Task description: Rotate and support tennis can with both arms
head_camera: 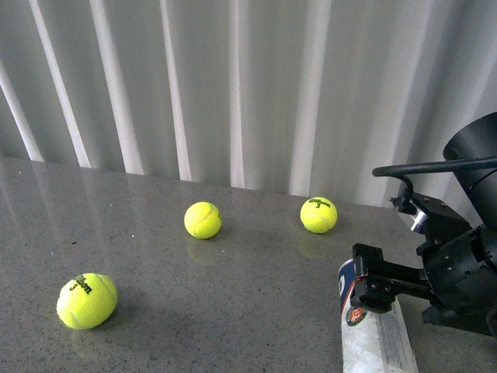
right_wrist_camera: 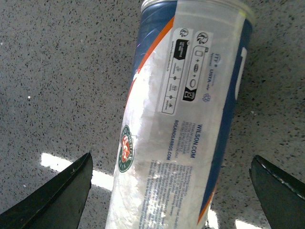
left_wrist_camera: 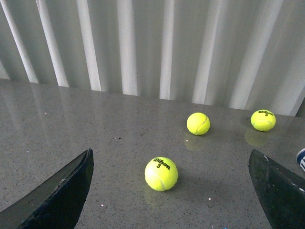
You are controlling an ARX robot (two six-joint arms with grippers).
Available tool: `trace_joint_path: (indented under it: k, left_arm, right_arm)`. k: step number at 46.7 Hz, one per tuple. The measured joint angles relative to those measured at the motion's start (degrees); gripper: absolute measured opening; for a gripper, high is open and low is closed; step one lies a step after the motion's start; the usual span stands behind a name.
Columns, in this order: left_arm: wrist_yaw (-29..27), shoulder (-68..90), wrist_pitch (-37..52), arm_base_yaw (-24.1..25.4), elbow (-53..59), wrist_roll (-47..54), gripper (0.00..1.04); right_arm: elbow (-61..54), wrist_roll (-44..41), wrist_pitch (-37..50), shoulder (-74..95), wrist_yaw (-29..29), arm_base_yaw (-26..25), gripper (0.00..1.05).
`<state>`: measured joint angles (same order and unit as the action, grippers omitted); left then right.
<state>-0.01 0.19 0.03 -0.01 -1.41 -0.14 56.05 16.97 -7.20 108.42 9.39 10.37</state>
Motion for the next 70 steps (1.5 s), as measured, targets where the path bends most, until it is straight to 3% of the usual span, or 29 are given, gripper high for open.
trace_joint_path:
  k: [24, 29, 50, 57, 70]
  left_arm:
    - [0.00, 0.00, 0.00, 0.00, 0.00, 0.00, 0.98]
    - [0.00, 0.00, 0.00, 0.00, 0.00, 0.02, 0.98]
    - [0.00, 0.00, 0.00, 0.00, 0.00, 0.00, 0.98]
    - [-0.02, 0.00, 0.00, 0.00, 0.00, 0.02, 0.98]
    - [-0.02, 0.00, 0.00, 0.00, 0.00, 0.00, 0.98]
  right_arm:
    - [-0.33, 1.92, 8.79, 8.76, 1.36, 1.25, 0.98]
    - [-0.74, 2.40, 10.19, 9.92, 1.27, 1.57, 0.80]
    - [-0.59, 1.44, 10.58, 9.60, 0.79, 1.79, 0.30]
    - [-0.31, 1.20, 10.58, 9.55, 0.98, 1.81, 0.22]
    - [0.15, 0.85, 10.58, 9.44, 0.98, 2.12, 0.15]
